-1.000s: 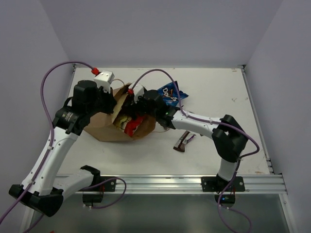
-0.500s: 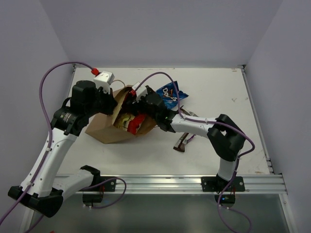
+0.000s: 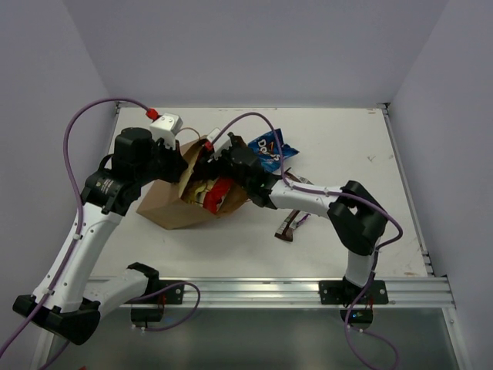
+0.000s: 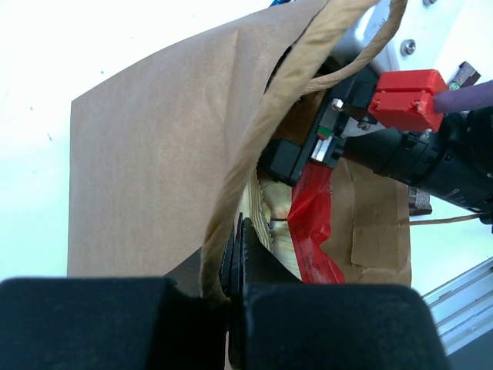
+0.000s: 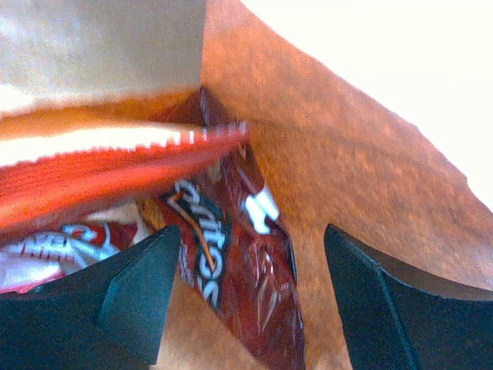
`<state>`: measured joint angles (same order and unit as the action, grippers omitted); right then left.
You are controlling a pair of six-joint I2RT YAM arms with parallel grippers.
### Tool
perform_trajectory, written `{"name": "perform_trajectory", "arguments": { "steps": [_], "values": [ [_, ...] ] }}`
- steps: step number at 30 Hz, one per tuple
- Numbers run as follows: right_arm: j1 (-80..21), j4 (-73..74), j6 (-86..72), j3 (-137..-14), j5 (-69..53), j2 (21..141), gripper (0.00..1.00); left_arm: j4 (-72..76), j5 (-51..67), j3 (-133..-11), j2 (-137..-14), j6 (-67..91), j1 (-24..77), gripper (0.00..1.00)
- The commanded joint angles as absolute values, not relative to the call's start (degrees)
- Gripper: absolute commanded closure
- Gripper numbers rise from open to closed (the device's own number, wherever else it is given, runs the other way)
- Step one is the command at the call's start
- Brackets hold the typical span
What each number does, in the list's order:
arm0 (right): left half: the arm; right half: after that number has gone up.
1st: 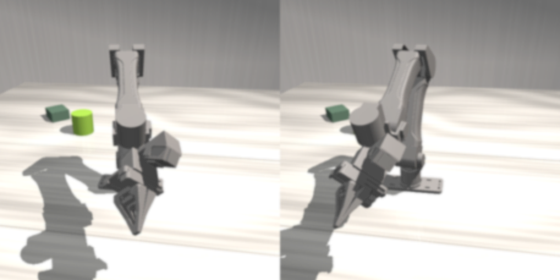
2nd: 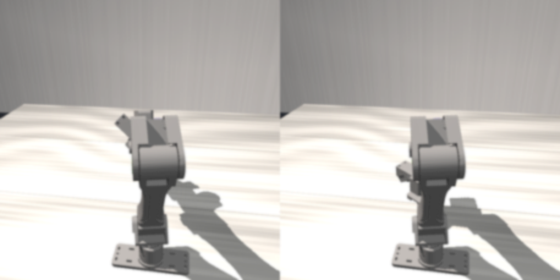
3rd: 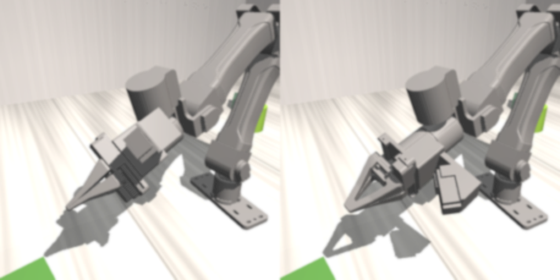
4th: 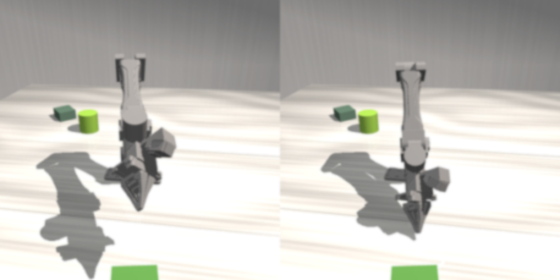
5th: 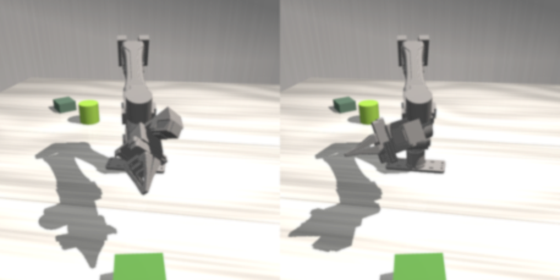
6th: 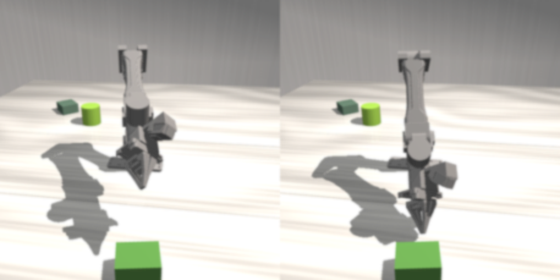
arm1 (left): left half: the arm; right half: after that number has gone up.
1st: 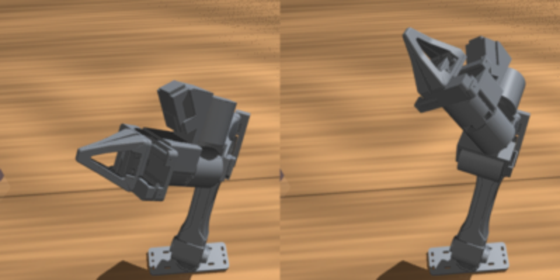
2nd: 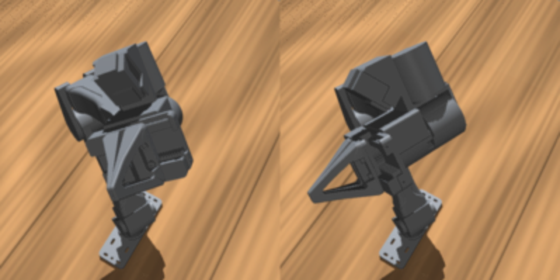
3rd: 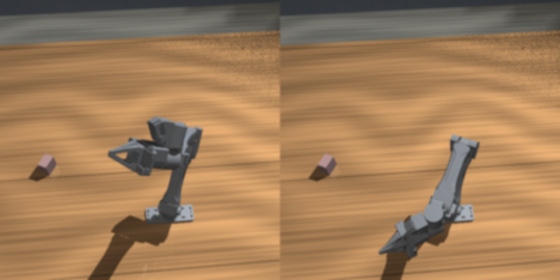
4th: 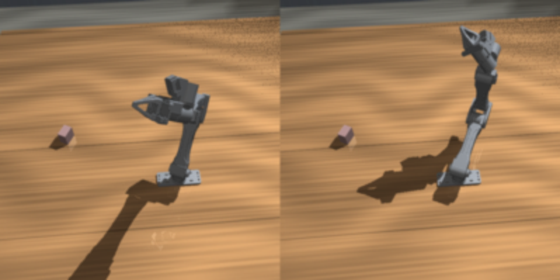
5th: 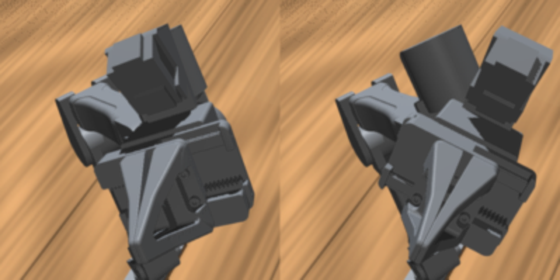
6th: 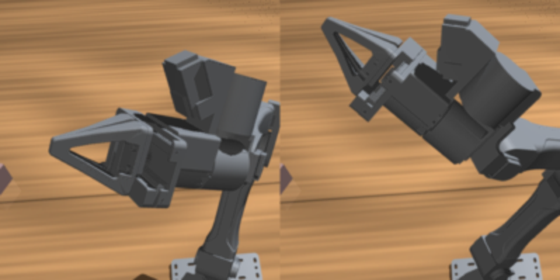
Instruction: Take the snacks out of the paper bag
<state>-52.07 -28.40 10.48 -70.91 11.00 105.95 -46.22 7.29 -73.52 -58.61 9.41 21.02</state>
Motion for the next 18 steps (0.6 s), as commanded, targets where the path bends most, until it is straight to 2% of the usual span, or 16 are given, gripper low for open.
{"name": "perform_trajectory", "arguments": {
  "steps": [1, 3, 6, 7, 9, 10, 14, 15, 18],
  "values": [
    [-51.6, -30.6, 12.4, -75.3, 10.6, 107.5, 0.25, -45.7, 10.5, -75.8, -57.8, 8.5, 20.9, 1.0],
    [-51.6, -30.0, 12.3, -76.3, 9.8, 108.4, 0.28, -45.8, 10.5, -75.8, -57.9, 8.4, 20.9, 1.0],
    [-51.5, -28.0, 12.2, -78.0, 8.6, 109.7, 0.42, -45.8, 10.6, -75.7, -57.9, 8.2, 20.9, 1.0],
    [-51.5, -27.7, 12.3, -78.4, 8.3, 110.0, 0.51, -45.7, 10.5, -75.7, -57.7, 8.1, 20.8, 1.0],
    [-51.5, -26.9, 12.7, -78.8, 7.9, 110.3, 0.6, -45.6, 10.3, -75.7, -57.6, 7.9, 20.9, 1.0],
    [-51.6, -26.6, 12.7, -78.9, 7.8, 110.6, 0.69, -45.5, 10.0, -75.6, -57.4, 7.9, 20.9, 1.0],
    [-51.5, -24.1, 12.7, -78.8, 5.3, 109.5, 0.9, -44.6, 8.5, -74.7, -56.7, 7.9, 20.9, 1.0],
    [-51.5, -23.4, 12.5, -78.8, 4.4, 108.9, 0.99, -44.3, 8.1, -74.4, -56.6, 8.0, 20.8, 1.0],
    [-51.5, -20.5, 11.4, -77.3, 0.4, 104.4, 1.0, -43.0, 5.6, -72.4, -56.7, 8.4, 20.9, 1.0]
  ]
}}
